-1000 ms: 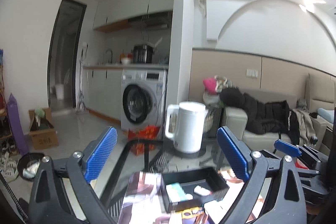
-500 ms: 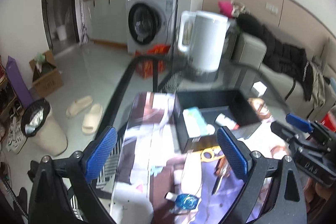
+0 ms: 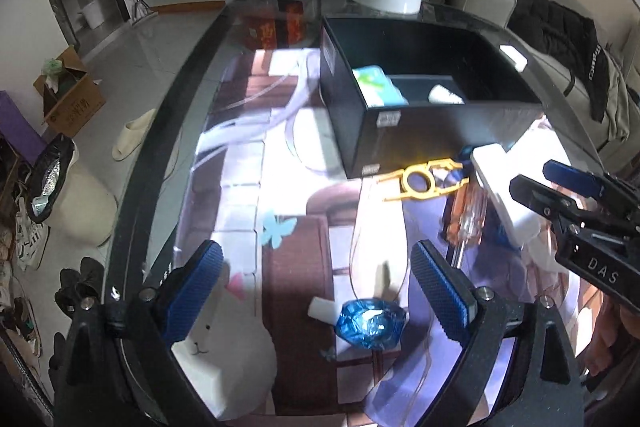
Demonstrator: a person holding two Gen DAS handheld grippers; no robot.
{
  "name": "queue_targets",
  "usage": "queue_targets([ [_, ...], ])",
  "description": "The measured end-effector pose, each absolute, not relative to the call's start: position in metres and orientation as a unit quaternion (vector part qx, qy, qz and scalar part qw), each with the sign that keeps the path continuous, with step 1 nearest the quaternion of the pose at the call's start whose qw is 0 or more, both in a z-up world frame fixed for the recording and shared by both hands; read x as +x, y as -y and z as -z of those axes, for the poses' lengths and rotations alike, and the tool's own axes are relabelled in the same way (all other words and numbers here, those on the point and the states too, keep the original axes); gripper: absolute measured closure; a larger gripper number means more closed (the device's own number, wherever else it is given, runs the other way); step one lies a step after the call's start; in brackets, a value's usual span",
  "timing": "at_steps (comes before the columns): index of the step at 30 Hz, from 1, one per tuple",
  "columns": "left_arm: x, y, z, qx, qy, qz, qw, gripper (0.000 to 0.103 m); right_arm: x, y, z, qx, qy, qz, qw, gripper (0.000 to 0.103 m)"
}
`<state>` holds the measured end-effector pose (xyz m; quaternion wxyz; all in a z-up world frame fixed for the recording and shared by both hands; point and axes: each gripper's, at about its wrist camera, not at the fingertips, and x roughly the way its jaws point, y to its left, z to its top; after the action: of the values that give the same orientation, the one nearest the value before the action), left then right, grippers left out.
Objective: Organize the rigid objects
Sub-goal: 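Grasp the blue bottle with the left gripper while the right gripper grasps the white case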
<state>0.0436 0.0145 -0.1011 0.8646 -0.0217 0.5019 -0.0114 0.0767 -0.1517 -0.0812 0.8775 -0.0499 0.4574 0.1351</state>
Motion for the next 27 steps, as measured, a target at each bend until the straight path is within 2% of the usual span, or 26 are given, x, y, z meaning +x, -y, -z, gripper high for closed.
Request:
queue_targets([
  [15, 0.028, -0.012, 0.127, 0.013, -0.532, 0.025, 0.846, 0.009, 0.075, 0.146, 0.093, -0.057, -0.473, -0.139, 0.868, 0.044],
  [16, 0.028, -0.013, 0.126, 0.012, -0.532, 0.031, 0.846, 0.018, 0.075, 0.147, 0.094, -0.056, -0.474, -0.14, 0.868, 0.044],
  [17, 0.028, -0.013, 0.124, 0.006, -0.531, 0.045, 0.846, 0.033, 0.075, 0.146, 0.093, -0.056, -0.473, -0.14, 0.868, 0.044],
  [18, 0.027, -0.012, 0.121, 0.01, -0.529, 0.047, 0.847, 0.043, 0.075, 0.146, 0.094, -0.056, -0.475, -0.142, 0.867, 0.044],
  [19, 0.027, -0.012, 0.119, 0.011, -0.527, 0.052, 0.848, 0.063, 0.074, 0.145, 0.095, -0.056, -0.476, -0.142, 0.866, 0.044],
  [20, 0.027, -0.011, 0.118, 0.013, -0.528, 0.055, 0.848, 0.071, 0.074, 0.144, 0.096, -0.057, -0.477, -0.144, 0.865, 0.044],
  [22, 0.028, -0.013, 0.117, 0.012, -0.528, 0.059, 0.847, 0.075, 0.074, 0.142, 0.098, -0.06, -0.481, -0.146, 0.863, 0.044],
  [27, 0.029, -0.012, 0.116, 0.017, -0.525, 0.066, 0.848, 0.075, 0.072, 0.136, 0.101, -0.068, -0.486, -0.153, 0.858, 0.047],
])
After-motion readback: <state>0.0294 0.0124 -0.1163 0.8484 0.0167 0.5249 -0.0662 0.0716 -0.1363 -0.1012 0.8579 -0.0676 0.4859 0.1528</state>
